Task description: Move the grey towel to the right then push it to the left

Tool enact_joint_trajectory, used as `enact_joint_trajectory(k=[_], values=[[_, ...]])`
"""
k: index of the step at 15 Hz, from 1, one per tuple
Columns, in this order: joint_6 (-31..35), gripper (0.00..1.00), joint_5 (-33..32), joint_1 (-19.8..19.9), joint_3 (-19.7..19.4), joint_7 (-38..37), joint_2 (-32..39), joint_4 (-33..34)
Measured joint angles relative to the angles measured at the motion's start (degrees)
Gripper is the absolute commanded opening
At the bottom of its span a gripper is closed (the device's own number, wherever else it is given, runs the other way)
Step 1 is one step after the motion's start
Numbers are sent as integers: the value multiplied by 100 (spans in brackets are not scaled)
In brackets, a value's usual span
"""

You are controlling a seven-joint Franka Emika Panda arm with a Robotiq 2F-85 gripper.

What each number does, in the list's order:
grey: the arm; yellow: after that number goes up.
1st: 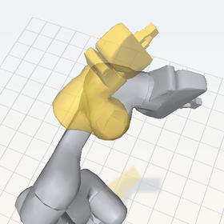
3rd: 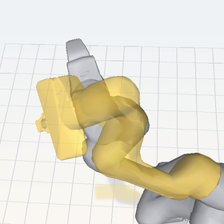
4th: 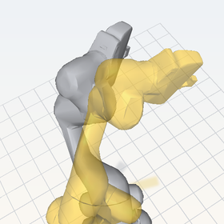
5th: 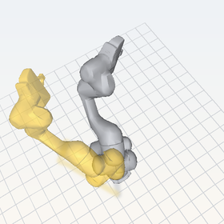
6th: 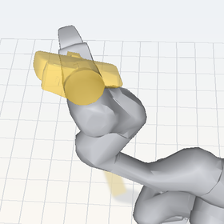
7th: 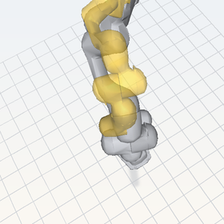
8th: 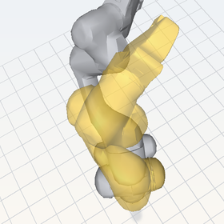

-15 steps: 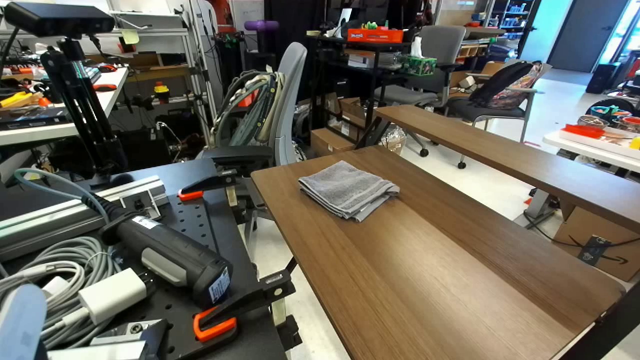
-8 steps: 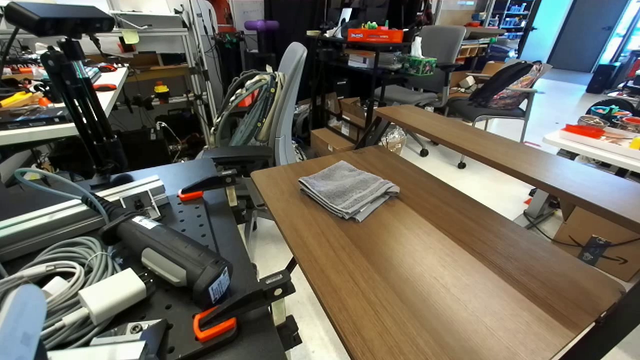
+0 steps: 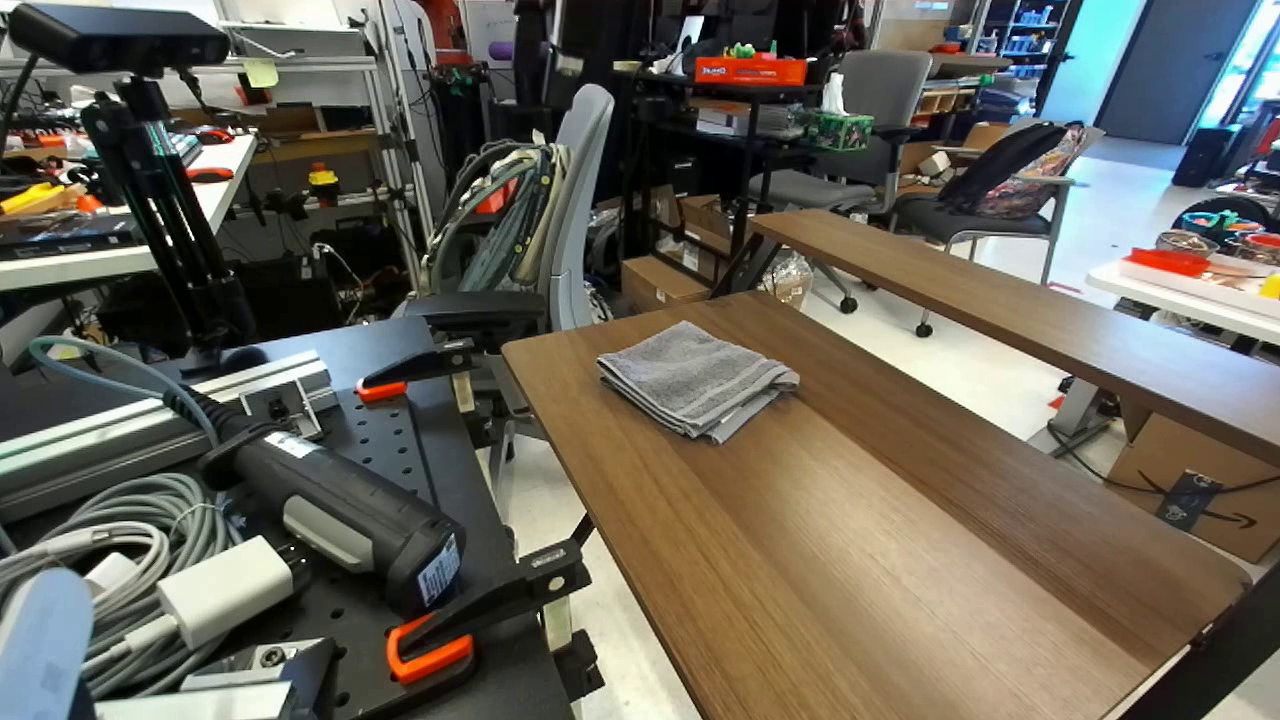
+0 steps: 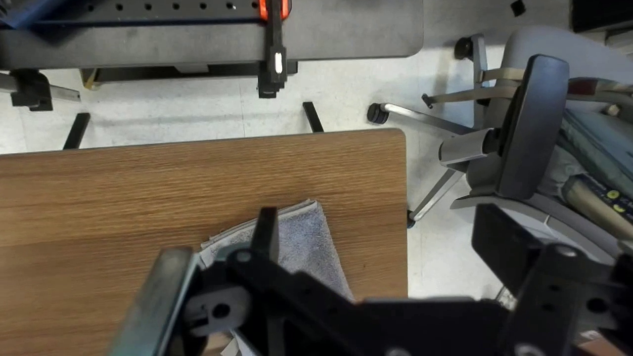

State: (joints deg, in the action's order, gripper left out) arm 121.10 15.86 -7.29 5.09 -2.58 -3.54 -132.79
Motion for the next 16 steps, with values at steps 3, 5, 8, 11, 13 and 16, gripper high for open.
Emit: enact_joint_trajectory(k=[3,5,8,11,13,16], values=[[565,100,-94,61,-21,1,650,106],[909,100,-262,102,-44,-25,1100,171],[1374,100,-646,120,-127,-166,1741,284],[1654,100,-858,121,-200,-244,2317,483],[1877,100,-860,117,-201,-244,2659,669],[2281,100,-861,77,-199,-381,3170,1041]])
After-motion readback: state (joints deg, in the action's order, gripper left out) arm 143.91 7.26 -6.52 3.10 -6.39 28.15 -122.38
